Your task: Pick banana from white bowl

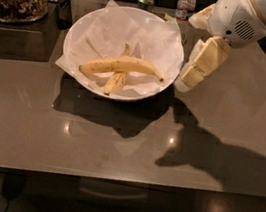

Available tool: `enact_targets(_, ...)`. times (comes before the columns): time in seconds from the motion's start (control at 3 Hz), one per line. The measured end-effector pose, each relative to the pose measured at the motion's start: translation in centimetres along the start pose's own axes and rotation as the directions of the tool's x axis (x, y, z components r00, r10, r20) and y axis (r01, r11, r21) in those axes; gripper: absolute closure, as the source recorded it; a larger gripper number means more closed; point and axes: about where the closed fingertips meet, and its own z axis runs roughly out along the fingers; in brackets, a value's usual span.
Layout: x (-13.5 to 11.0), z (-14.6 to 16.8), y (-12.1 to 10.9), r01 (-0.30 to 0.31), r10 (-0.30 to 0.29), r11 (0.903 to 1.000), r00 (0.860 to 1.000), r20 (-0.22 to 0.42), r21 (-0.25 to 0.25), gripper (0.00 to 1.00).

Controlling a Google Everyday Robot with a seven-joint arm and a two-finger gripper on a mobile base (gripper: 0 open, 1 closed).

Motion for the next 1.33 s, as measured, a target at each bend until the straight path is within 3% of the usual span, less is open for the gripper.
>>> enact_targets(0.33, -1.7, 3.1, -0.9, 0.007, -0.002, 0.9973, 0.998, 0.07, -0.073, 0.0)
enact_targets(0.67, -1.7, 3.4, -1.0, 0.005, 0.001, 0.9969, 0.997, 0.072, -0.078, 0.17)
enact_targets(1.33, -1.5, 4.3, -1.1, -0.011, 0.018, 0.9965, 0.996, 0.091, -0.083, 0.21)
